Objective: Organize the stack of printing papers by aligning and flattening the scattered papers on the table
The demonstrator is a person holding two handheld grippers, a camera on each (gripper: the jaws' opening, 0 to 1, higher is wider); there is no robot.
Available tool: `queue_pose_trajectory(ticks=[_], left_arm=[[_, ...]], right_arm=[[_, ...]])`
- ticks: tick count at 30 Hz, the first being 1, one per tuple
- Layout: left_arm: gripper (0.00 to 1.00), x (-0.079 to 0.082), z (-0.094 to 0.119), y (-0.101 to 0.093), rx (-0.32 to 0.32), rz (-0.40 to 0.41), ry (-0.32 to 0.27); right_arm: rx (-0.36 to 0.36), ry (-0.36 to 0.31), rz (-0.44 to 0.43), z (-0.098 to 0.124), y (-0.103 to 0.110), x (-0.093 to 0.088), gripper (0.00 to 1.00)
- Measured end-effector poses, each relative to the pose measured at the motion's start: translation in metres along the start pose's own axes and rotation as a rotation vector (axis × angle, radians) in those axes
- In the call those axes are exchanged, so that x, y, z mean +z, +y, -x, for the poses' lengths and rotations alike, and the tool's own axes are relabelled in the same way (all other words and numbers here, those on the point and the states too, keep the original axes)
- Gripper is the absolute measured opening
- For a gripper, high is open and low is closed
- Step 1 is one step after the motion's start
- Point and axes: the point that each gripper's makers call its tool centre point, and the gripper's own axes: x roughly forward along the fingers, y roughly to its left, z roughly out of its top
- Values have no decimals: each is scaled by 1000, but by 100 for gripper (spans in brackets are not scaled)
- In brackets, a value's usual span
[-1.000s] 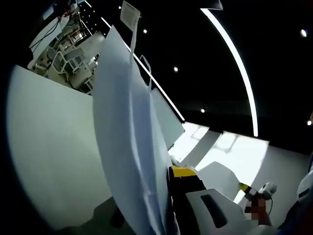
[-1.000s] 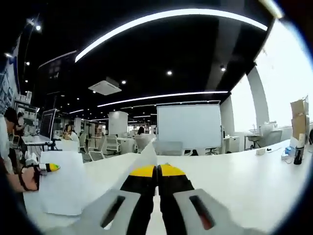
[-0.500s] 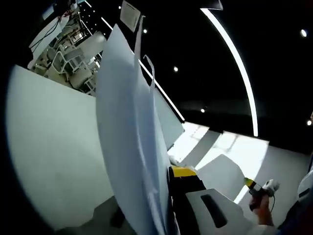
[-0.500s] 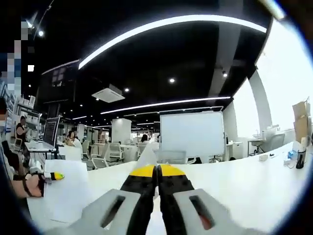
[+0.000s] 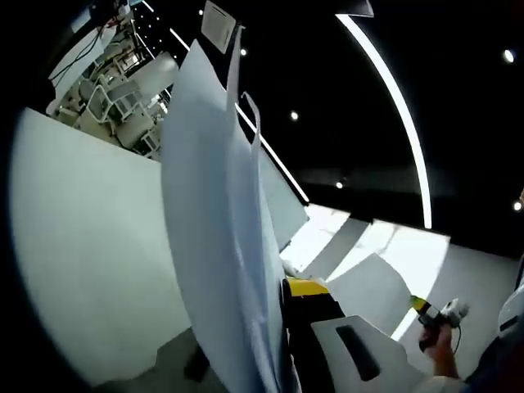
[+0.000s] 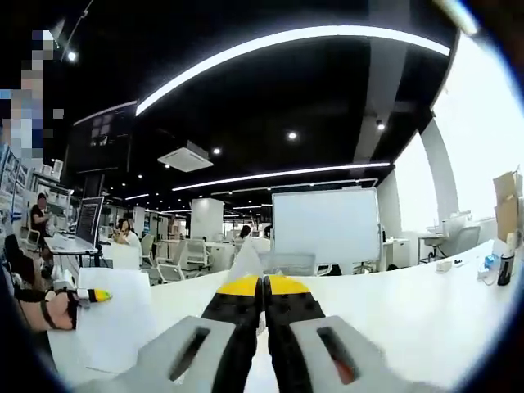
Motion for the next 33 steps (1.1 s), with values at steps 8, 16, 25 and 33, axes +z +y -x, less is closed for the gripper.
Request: queue_pose_trajectory(ticks=[8, 16, 25, 33], left_arm=[[7, 0, 0, 0, 0, -1, 0], [7, 0, 0, 0, 0, -1, 0], [7, 0, 1, -1, 1, -1, 0], [7, 0, 1, -1, 1, 0, 0]], right_arm=[[4, -18, 10, 2, 2, 10, 0], [9, -25, 14, 3, 3, 13, 0], [16, -32, 23, 4, 5, 18, 0], [26, -30, 56, 4, 9, 22, 0]])
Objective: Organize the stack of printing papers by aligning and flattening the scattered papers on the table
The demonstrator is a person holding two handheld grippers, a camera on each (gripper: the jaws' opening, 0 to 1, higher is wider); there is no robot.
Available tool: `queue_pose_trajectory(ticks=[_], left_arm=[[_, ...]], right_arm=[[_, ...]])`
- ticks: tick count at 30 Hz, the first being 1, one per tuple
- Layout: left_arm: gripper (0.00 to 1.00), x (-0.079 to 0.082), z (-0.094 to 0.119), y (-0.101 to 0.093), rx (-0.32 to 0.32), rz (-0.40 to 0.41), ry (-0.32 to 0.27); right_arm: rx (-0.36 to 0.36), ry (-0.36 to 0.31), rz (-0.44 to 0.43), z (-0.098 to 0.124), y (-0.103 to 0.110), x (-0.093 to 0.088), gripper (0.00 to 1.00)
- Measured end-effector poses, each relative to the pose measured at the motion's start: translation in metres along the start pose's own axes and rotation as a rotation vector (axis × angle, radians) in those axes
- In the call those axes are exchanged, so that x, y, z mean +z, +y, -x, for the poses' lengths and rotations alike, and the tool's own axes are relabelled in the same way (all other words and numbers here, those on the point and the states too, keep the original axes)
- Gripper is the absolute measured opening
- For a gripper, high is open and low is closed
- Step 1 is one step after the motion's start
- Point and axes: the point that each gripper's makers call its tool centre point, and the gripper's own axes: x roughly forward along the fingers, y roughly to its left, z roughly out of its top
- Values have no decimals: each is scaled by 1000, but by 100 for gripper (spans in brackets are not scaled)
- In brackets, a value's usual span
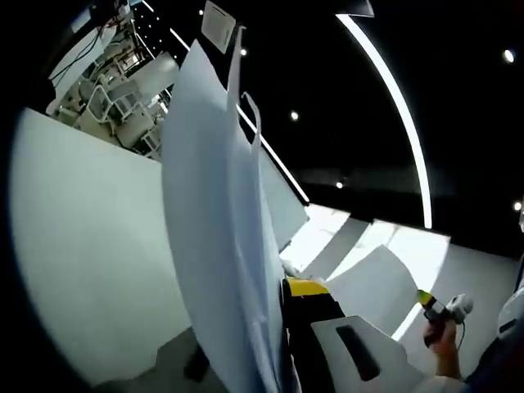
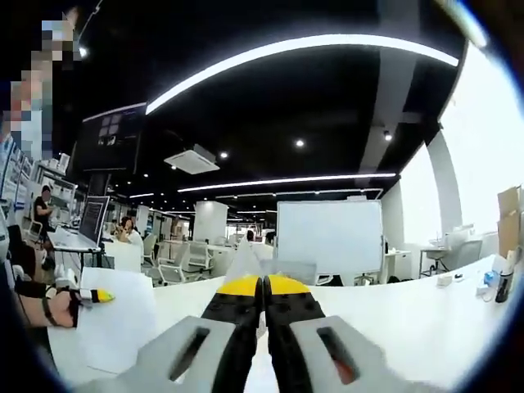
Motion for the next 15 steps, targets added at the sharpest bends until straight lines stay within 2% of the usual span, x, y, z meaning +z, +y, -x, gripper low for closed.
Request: queue_pose_trajectory(ticks=[15], left_arm=[[8, 0, 0, 0, -3, 5, -1]], right_arm=[[2, -25, 26, 0, 4, 11, 0]])
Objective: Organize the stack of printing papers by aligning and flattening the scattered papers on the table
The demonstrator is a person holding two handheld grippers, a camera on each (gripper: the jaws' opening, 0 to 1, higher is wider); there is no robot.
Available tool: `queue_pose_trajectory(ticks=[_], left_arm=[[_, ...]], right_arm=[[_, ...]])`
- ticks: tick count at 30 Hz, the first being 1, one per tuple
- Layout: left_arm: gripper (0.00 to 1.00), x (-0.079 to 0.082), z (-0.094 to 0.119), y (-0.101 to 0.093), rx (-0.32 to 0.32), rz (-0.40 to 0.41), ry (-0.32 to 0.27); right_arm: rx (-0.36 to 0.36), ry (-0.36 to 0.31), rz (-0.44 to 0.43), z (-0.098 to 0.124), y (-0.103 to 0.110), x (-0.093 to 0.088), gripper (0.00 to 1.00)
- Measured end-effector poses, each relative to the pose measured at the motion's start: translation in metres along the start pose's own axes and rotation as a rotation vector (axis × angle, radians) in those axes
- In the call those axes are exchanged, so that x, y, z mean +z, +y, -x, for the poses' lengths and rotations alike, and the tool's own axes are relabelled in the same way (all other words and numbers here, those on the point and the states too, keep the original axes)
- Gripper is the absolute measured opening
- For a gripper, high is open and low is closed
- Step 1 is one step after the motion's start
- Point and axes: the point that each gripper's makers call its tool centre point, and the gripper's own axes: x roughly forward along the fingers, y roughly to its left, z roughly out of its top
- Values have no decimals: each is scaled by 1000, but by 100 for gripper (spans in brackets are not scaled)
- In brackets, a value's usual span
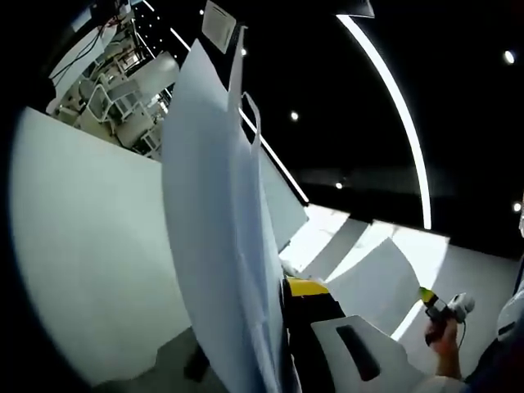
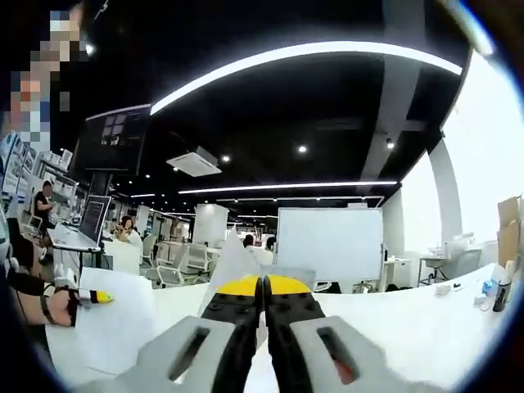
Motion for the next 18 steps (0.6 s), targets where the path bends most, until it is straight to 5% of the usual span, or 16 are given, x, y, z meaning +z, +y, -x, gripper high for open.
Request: queue_pose_trajectory(ticks=[18], left_arm=[[8, 0, -1, 0, 1, 1, -1]], right_arm=[[-2, -39, 0, 1, 1, 14, 0]])
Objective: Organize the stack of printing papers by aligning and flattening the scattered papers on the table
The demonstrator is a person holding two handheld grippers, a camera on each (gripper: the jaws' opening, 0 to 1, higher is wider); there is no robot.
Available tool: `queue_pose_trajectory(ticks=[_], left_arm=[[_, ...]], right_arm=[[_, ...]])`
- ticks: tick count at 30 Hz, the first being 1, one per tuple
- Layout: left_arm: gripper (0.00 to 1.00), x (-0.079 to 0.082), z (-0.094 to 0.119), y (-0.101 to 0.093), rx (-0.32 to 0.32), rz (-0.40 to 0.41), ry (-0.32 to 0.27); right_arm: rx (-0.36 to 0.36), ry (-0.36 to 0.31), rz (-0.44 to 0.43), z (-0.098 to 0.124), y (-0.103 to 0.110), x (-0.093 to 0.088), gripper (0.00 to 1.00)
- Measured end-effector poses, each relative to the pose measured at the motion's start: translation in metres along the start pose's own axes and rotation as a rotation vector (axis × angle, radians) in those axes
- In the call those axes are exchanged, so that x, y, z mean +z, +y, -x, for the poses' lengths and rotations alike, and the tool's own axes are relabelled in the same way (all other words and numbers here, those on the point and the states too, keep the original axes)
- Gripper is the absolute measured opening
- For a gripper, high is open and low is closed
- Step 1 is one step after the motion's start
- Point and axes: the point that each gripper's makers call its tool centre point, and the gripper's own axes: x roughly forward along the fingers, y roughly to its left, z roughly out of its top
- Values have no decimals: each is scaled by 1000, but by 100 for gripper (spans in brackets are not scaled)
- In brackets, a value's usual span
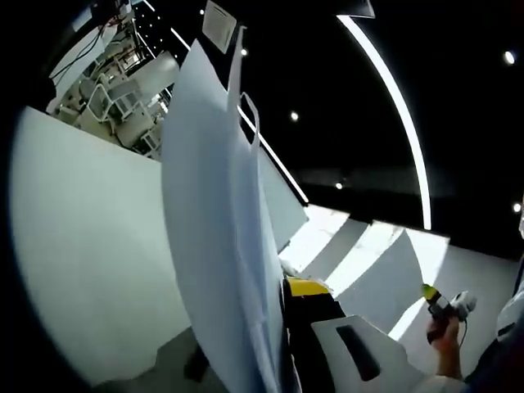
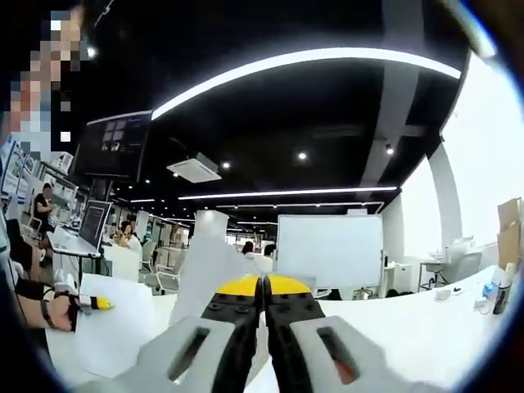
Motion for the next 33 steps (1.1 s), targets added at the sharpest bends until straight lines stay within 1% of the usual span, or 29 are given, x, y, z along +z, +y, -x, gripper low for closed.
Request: queue_pose_trajectory(ticks=[6, 17, 33], left_arm=[[8, 0, 0, 0, 1, -2, 0], [8, 0, 0, 1, 1, -4, 1], [8, 1, -1, 2, -1, -1, 1]], right_arm=[[4, -16, 9, 0, 1, 6, 0], [5, -24, 15, -1, 1, 11, 0], [18, -33, 59, -2, 10, 18, 0]])
